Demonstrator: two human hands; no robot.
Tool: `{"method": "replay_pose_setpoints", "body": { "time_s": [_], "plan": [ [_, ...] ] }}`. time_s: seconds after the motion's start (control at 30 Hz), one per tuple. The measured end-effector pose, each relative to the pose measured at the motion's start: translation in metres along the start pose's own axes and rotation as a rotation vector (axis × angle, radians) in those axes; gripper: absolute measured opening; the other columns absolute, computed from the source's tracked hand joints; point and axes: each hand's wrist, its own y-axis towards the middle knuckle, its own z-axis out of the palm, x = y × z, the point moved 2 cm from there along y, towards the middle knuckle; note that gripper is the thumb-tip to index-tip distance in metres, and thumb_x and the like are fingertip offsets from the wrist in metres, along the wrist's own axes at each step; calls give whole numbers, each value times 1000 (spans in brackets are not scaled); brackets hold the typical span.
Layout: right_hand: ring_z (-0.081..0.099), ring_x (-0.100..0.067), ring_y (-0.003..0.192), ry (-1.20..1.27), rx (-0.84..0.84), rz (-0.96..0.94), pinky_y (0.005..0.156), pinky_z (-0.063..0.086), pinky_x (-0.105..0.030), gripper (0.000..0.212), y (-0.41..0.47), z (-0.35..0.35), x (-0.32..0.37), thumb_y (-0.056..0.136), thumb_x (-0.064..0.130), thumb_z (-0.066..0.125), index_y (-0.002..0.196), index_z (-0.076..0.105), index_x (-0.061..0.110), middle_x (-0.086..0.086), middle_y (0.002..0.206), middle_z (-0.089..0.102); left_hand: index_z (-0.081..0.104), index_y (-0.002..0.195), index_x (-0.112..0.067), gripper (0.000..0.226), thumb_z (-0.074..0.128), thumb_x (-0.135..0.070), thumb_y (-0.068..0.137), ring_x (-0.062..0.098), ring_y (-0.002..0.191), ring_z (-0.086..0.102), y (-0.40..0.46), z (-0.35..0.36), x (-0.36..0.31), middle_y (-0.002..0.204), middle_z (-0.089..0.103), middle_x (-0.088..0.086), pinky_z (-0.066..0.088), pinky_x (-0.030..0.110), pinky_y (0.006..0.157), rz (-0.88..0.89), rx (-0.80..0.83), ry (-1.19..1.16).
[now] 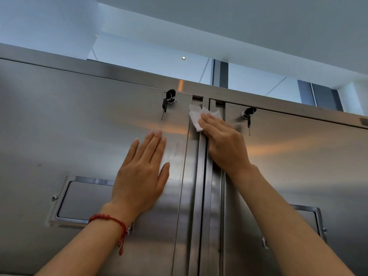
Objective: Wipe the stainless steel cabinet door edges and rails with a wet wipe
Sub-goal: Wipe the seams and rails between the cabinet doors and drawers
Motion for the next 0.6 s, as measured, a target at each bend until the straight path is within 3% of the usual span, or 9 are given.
{"method": "replay_pose_setpoints", "body": {
  "time_s": [0.6],
  "plan": [
    [62, -38, 106, 2, 7, 1, 90, 50, -51, 30, -15, -4, 9, 76, -9, 61, 104, 69, -7, -24, 112, 64, 42, 136, 1, 57, 28, -33, 92, 30, 134, 34, 1, -2, -2, 143, 39, 18, 25, 47, 109, 1, -3, 4]
  ]
}}
